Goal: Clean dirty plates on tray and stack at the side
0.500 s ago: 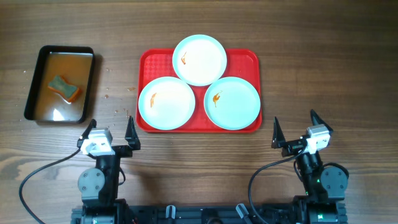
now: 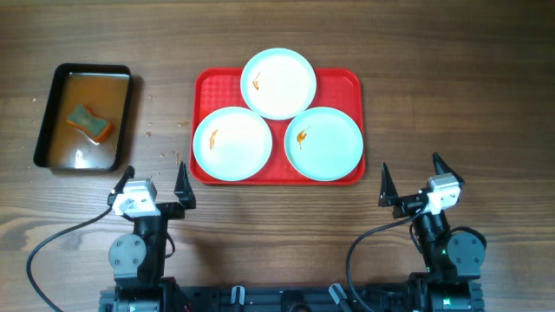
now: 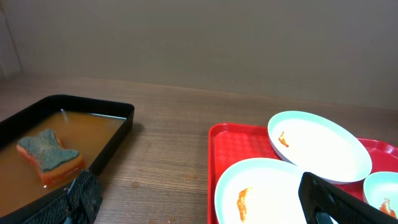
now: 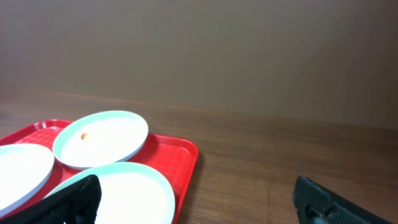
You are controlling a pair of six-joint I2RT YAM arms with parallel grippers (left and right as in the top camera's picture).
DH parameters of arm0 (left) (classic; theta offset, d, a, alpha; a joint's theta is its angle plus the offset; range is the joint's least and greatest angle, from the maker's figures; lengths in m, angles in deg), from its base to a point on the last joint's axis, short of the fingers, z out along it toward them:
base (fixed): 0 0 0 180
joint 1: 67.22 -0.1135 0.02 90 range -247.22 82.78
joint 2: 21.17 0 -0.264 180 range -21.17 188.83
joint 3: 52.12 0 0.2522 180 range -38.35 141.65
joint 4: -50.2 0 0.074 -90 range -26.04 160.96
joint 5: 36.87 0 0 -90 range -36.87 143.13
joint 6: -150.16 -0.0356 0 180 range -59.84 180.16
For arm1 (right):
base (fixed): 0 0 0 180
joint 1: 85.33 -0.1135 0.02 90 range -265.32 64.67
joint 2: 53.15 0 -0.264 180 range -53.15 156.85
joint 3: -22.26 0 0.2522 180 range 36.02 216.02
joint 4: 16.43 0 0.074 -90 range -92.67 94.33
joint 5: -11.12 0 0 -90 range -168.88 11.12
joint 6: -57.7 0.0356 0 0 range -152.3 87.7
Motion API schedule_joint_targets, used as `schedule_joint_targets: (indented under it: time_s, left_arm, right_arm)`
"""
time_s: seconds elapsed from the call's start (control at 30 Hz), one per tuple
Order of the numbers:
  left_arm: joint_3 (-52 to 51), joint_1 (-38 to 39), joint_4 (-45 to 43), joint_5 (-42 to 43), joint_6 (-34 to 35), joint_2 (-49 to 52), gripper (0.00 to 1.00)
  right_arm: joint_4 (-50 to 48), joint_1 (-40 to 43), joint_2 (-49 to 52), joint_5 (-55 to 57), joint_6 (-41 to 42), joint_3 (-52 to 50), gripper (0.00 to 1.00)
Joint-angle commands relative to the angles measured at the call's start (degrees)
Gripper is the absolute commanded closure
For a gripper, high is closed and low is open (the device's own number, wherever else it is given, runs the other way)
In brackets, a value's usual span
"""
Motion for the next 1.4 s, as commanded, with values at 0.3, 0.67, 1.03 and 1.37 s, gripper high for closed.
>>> schedule_joint_targets:
  time_s: [0.3, 0.67, 1.03, 1.37]
  left_arm:
    - [-0.1, 0.3, 0.5, 0.5, -0.9, -0.4, 0.0]
    - [-0.1, 0.3, 0.5, 0.5, -0.9, -0.4, 0.0]
    - [-0.1, 0.3, 0.5, 0.5, -0.9, -0.4, 0.0]
    - [-0.1, 0.3, -2.3, 3.4, 3.0, -0.4, 0.0]
  right_arm:
    - [-0.3, 0.3, -0.5, 0.3, -0.3, -0.1, 0.0]
    - [-0.3, 0.3, -0.5, 0.3, -0.3, -0.1, 0.0]
    - [-0.3, 0.3, -0.5, 0.3, -0.3, -0.1, 0.0]
    - [-0.3, 0.3, -0.5, 0.3, -0.3, -0.1, 0.0]
